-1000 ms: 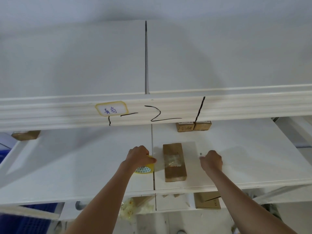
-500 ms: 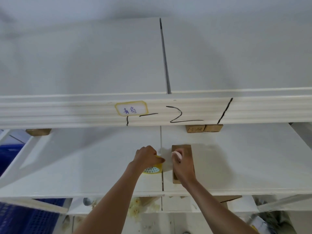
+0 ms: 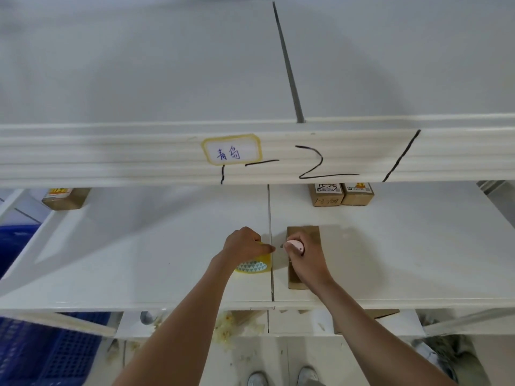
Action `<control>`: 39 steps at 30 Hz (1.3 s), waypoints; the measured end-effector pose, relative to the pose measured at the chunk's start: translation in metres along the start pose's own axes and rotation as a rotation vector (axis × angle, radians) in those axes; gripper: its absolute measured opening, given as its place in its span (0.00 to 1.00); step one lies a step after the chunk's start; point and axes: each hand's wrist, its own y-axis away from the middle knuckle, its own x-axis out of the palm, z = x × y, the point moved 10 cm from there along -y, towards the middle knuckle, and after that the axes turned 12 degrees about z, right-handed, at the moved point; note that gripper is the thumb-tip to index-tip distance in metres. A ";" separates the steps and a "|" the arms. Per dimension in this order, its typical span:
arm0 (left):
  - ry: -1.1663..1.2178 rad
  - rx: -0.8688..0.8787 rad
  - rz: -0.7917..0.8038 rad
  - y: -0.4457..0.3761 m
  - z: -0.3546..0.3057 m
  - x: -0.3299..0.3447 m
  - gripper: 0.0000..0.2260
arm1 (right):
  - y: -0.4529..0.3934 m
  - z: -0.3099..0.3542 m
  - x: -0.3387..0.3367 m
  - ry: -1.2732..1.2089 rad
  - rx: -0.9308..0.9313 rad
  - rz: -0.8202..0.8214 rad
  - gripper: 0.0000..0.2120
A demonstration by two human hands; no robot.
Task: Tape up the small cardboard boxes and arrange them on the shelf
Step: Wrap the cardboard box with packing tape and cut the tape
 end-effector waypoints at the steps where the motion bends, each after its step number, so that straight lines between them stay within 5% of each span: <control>1: 0.006 -0.001 0.004 0.000 0.000 0.001 0.20 | 0.000 0.000 0.000 -0.003 0.002 0.001 0.02; 39: 0.163 -0.011 0.040 0.002 0.011 0.001 0.20 | 0.001 0.005 0.000 -0.015 -0.022 0.082 0.05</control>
